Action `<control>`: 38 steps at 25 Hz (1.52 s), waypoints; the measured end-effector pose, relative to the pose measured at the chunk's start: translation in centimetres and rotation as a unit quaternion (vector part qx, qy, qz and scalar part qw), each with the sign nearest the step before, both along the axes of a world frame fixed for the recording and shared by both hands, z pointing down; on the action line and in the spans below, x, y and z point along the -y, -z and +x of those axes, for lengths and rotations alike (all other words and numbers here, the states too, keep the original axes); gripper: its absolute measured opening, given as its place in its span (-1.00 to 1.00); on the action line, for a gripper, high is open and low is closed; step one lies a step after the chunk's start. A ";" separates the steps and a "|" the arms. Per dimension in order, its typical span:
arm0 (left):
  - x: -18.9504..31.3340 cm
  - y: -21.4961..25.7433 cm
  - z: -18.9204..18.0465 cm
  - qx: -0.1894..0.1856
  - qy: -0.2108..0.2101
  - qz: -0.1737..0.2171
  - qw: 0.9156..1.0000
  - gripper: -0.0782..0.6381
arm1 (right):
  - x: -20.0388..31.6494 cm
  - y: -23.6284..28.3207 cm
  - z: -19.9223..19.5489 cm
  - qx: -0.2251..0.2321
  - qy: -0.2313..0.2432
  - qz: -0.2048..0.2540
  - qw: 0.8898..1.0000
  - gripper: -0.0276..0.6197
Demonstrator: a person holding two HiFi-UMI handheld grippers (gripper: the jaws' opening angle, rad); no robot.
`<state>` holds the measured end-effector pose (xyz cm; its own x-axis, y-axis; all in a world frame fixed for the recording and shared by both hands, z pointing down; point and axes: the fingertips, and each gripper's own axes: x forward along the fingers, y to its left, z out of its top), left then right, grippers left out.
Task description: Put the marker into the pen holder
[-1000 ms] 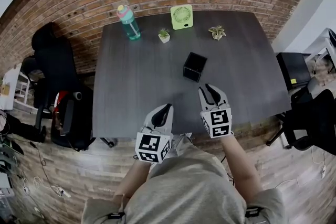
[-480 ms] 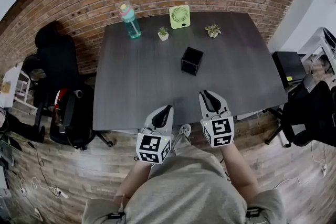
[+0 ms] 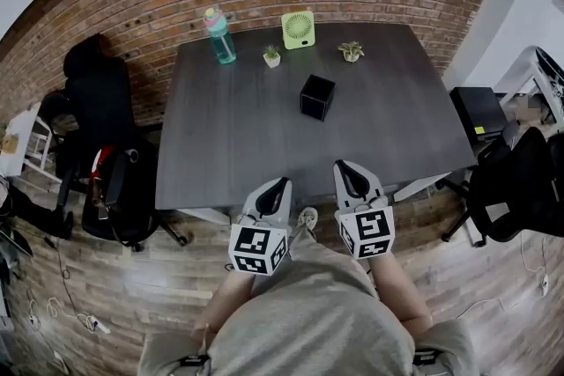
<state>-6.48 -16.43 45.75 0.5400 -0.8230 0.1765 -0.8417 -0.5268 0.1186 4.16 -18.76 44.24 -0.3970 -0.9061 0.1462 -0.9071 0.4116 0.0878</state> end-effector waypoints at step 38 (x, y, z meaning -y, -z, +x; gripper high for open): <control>-3.7 0.0 0.5 -0.002 -0.003 -0.002 1.000 -0.72 | -4.6 0.2 0.1 0.018 0.005 0.002 1.000 -0.91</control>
